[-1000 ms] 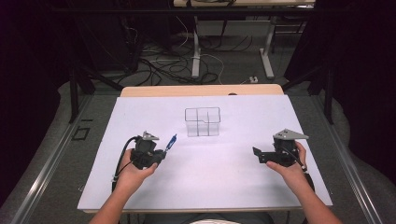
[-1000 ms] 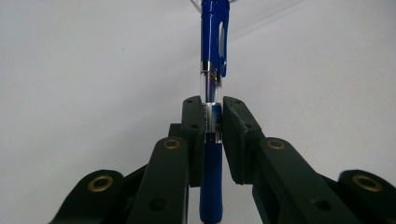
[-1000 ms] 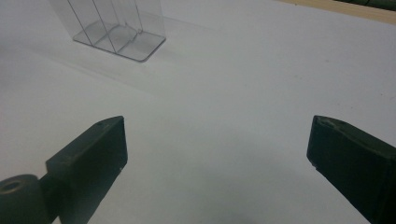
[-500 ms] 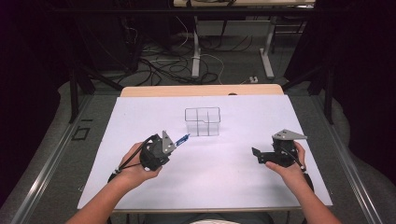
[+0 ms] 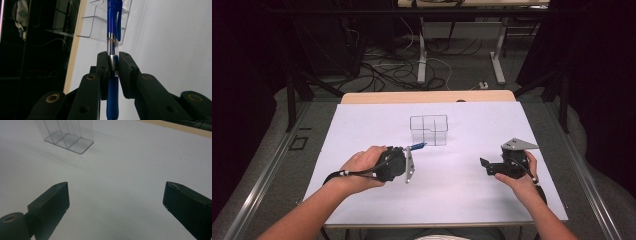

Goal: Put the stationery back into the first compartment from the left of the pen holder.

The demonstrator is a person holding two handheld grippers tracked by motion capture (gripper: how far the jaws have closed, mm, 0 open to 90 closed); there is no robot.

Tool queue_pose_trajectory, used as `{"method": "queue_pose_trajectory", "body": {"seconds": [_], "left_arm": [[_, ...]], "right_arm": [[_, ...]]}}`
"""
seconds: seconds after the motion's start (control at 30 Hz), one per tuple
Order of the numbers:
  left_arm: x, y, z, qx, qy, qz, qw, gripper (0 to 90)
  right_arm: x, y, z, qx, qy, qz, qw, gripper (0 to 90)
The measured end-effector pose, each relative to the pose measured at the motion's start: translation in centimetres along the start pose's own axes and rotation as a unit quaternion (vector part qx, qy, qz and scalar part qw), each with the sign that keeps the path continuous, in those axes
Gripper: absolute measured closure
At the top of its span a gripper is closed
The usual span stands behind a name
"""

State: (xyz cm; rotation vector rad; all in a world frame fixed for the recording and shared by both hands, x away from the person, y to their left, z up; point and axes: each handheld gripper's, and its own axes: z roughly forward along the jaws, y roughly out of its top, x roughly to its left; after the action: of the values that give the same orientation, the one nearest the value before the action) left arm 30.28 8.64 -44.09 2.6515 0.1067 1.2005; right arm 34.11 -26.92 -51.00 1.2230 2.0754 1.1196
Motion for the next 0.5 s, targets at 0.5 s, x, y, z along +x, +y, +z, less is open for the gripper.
{"method": "queue_pose_trajectory", "body": {"seconds": [0.5], "left_arm": [[-2.4, 1.8, 0.9, 0.014, 0.033, 0.150, 0.9880, 79.2]], "right_arm": [[4.6, 5.0, 0.1, -0.021, 0.019, -0.282, 0.9589, 22.1]]}}
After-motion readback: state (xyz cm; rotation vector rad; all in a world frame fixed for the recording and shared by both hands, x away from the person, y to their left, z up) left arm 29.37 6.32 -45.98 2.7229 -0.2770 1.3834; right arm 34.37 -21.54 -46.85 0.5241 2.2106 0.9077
